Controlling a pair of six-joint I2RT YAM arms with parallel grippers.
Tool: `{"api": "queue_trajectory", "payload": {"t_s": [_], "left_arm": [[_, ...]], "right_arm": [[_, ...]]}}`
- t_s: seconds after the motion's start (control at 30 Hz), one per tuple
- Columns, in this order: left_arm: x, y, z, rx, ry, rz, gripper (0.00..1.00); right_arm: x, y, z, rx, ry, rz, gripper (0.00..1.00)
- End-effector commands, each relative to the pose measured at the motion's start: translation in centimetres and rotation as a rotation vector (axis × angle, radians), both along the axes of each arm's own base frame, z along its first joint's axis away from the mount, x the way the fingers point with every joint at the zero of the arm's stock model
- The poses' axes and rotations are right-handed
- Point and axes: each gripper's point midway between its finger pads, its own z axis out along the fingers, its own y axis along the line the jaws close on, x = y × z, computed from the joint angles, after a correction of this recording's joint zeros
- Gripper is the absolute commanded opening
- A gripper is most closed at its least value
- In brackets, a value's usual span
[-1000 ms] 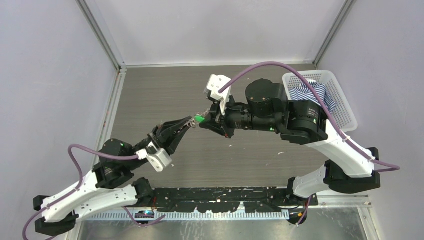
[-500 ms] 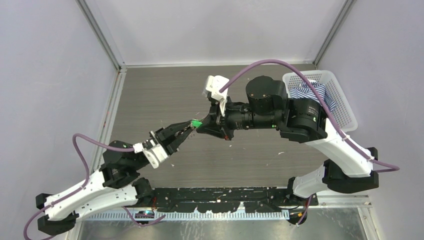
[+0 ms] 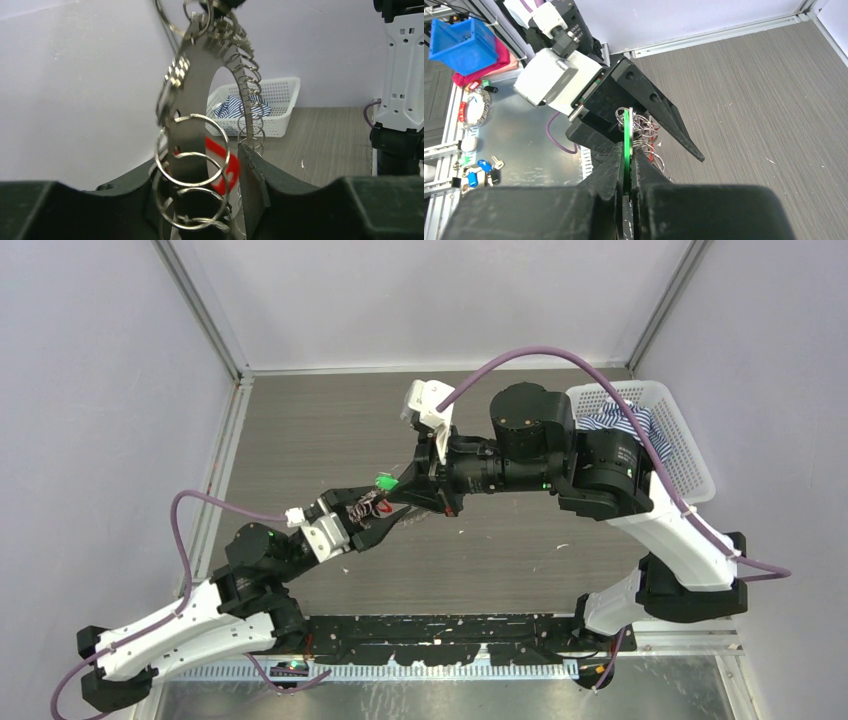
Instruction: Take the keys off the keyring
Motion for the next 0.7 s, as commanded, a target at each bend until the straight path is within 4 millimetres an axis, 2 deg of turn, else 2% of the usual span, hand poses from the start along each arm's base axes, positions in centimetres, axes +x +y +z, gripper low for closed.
{"api": "queue_trajectory", "payload": {"t_s": [0.0,0.13,0.27,0.47,0.67], "left_arm": [[-0.3,0.8,1.3,-0.106,0.052,-0.011,0.48],[-2.1,1.5,2.6,-0.124,0.042,-0.085,0.51],[-4.2,1.7,2.1,-0.036,0.053,-0.173,0.53],[-5.4,1.8,1.0,0.067,0.097,-0.226,0.58],[-6.6,0.9,1.4,0.085,0.130,-0.310,0.59]], "right_arm": [[-0.9,-1.1,3.7,0.124,-0.014,0.013,0.01],[-1.1,-1.3,2.4,0.075,0.010,0.012,0.01],[-1.7,-1.4,1.2,0.045,0.035,0.037,0.01],[-2.9,-1.7,0.1,0.005,0.074,0.095,0.01],[-4.3,-2.1,-0.8,-0.037,0.111,0.164,0.01]]}}
